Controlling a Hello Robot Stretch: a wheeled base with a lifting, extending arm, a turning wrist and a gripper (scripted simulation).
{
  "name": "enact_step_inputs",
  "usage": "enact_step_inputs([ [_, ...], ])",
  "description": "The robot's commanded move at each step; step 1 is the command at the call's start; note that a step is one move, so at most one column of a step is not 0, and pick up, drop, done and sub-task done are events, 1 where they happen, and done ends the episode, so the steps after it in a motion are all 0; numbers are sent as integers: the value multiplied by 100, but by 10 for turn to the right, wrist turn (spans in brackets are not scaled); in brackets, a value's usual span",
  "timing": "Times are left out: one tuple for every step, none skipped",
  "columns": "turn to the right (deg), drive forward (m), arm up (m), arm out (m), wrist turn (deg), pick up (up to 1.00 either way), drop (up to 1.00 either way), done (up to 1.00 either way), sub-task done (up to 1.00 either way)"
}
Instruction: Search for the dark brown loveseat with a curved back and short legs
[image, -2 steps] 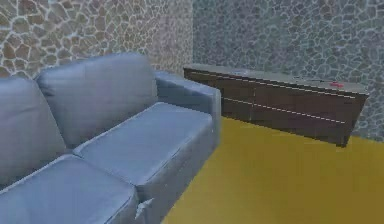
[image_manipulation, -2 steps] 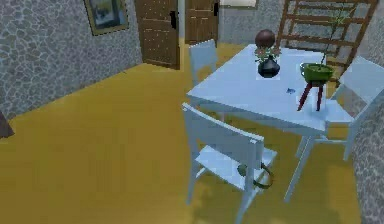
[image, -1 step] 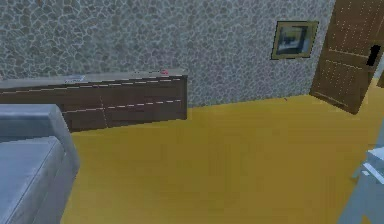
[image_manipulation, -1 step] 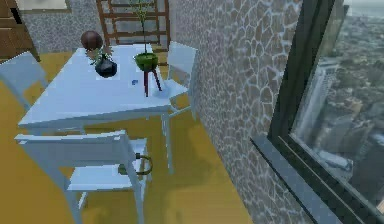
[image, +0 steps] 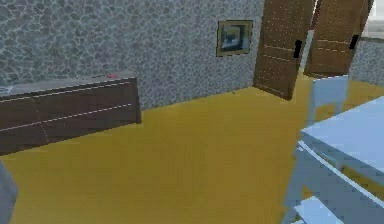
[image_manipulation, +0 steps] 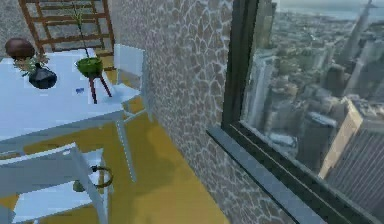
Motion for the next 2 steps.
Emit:
enact_step_inputs([
  [0,100,0,0,0,0,0,0,0],
  [120,0,0,0,0,0,0,0,0],
])
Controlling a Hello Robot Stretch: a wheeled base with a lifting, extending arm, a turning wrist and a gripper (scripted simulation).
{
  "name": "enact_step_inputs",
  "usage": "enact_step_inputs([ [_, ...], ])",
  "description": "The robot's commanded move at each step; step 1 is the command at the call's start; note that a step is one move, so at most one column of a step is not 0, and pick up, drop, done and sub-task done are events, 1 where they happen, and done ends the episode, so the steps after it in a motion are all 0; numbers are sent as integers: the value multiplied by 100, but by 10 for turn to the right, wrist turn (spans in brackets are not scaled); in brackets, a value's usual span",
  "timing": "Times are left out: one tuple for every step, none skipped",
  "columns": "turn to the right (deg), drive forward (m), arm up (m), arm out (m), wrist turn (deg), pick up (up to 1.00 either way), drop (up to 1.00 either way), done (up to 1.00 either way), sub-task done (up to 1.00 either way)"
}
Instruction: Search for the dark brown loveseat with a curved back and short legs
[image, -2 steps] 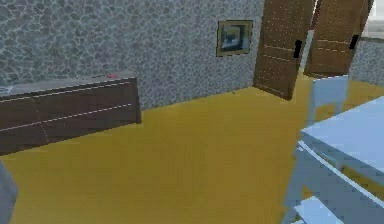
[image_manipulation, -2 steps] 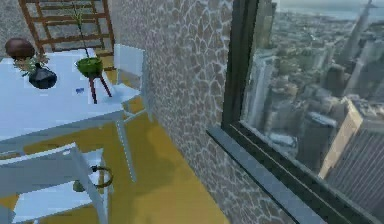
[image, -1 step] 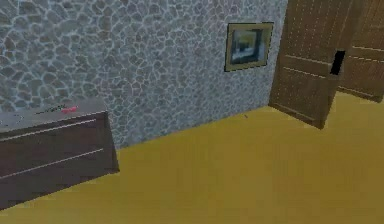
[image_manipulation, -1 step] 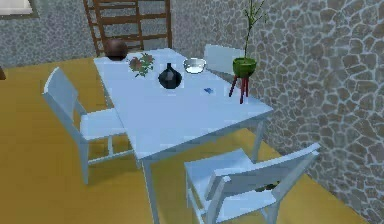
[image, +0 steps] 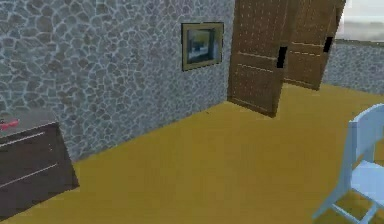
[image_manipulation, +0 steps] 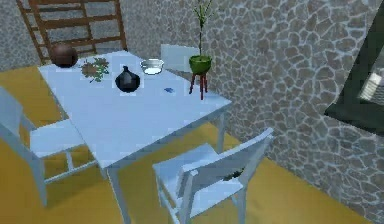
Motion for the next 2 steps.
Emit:
enact_step_inputs([
  [0,20,0,0,0,0,0,0,0],
  [150,0,0,0,0,0,0,0,0],
])
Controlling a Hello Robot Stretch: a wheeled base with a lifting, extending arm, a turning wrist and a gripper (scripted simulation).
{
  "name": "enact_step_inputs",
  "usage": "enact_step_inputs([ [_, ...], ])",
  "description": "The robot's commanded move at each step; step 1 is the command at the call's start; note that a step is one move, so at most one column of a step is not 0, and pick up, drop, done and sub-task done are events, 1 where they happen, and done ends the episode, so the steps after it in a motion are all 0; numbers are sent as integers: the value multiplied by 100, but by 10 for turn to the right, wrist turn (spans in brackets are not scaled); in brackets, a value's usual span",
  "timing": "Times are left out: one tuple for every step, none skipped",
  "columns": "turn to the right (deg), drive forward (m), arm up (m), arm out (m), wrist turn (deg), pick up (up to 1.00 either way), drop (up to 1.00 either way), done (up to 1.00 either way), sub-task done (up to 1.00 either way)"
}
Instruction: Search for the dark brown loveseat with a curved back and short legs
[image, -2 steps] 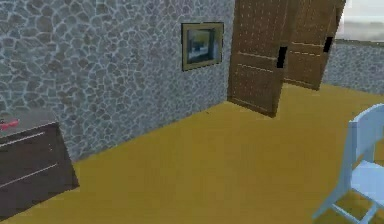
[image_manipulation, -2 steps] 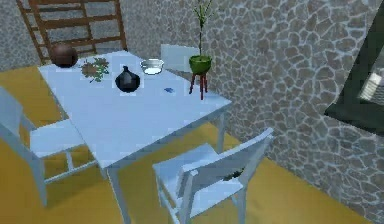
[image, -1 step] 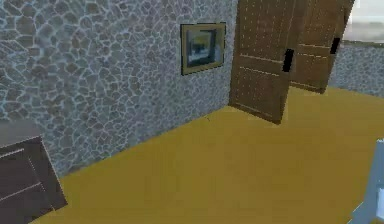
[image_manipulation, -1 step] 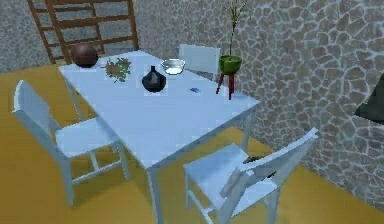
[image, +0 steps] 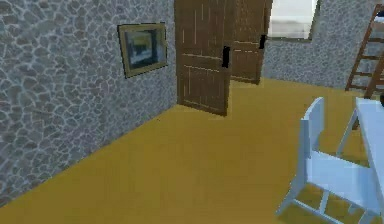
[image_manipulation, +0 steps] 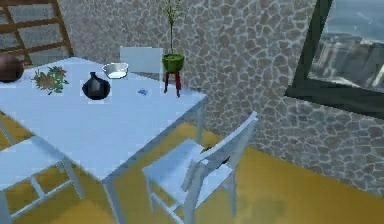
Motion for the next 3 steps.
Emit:
enact_step_inputs([
  [0,100,0,0,0,0,0,0,0],
  [-30,0,0,0,0,0,0,0,0],
  [0,20,0,0,0,0,0,0,0],
])
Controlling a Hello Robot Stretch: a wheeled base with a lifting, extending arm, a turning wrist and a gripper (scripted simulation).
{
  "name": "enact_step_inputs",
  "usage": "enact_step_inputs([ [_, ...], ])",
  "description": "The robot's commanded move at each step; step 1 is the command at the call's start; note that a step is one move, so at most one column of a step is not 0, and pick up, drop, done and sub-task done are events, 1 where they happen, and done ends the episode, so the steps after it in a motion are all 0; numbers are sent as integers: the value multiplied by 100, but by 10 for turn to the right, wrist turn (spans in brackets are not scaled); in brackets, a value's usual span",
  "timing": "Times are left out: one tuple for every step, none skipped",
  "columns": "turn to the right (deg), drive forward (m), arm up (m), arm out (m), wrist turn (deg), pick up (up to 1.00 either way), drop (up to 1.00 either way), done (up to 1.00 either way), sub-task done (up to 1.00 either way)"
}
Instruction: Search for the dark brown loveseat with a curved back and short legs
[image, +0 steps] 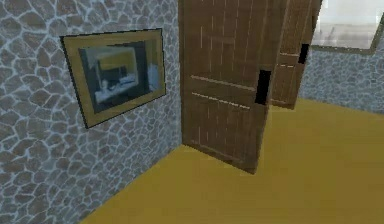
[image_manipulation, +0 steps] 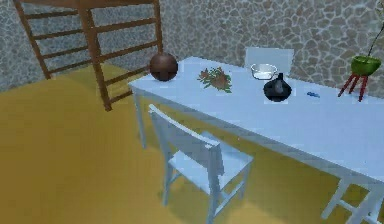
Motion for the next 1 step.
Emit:
enact_step_inputs([
  [330,0,0,0,0,0,0,0,0],
])
